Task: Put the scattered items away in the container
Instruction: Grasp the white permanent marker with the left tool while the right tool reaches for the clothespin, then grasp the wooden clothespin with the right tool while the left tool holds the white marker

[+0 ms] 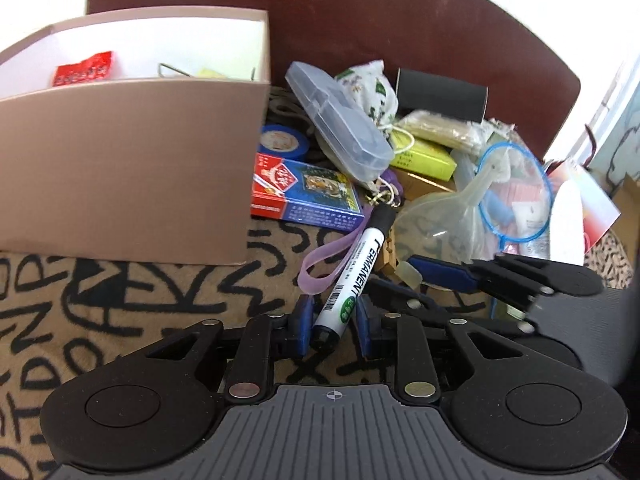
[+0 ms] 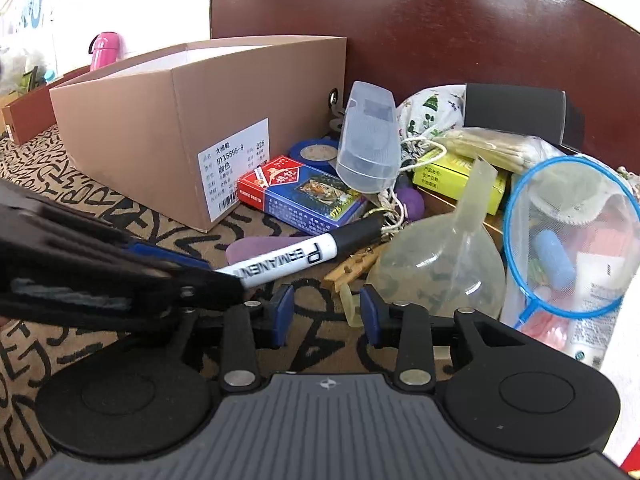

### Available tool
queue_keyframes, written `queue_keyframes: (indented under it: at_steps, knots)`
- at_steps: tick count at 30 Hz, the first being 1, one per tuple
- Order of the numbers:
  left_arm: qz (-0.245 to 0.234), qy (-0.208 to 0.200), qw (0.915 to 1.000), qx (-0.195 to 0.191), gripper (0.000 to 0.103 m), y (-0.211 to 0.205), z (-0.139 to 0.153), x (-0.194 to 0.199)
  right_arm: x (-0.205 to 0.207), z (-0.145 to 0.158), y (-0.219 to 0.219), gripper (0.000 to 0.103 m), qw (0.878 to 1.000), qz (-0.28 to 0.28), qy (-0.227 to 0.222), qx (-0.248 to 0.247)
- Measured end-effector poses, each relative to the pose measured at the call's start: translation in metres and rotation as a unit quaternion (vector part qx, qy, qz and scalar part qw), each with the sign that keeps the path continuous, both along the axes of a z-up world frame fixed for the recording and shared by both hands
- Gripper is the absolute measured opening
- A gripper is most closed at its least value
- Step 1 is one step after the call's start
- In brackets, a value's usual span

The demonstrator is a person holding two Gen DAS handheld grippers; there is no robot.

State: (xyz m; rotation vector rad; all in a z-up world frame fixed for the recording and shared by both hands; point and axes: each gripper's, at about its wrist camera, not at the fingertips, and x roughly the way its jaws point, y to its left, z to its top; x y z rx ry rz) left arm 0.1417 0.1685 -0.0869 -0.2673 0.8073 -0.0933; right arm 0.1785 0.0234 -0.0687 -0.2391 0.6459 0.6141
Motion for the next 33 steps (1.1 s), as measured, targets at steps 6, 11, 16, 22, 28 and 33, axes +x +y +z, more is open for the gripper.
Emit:
queue_keyframes:
  at_steps: [6,11,16,22,28,33]
  knots:
    - [0.040,0.012,0.9991,0.002,0.011,0.011,-0.003,-0.008,0.016,-0.002,0.004,0.030,0.999,-0.027,0.016,0.017]
    - [0.047,0.022,0.9986,-0.008,0.015,0.017,-0.009,-0.010,0.011,0.000,0.001,0.022,1.000,-0.017,0.017,0.008]
    - [0.041,0.025,0.9988,-0.007,0.011,0.014,-0.006,-0.017,-0.016,0.010,-0.007,0.017,0.999,0.028,0.024,0.009]
    - [0.037,0.040,0.9984,-0.019,0.011,0.015,-0.005,-0.047,-0.057,0.016,-0.015,0.017,0.994,0.100,0.041,-0.010]
    - [0.040,0.060,0.9972,-0.021,0.034,0.018,-0.003,-0.083,-0.078,0.013,-0.021,0.022,0.991,0.115,0.058,-0.030]
    - [0.040,0.043,0.9982,-0.008,0.045,0.014,0.000,-0.075,-0.074,0.017,-0.018,0.036,0.993,0.096,0.062,-0.014]
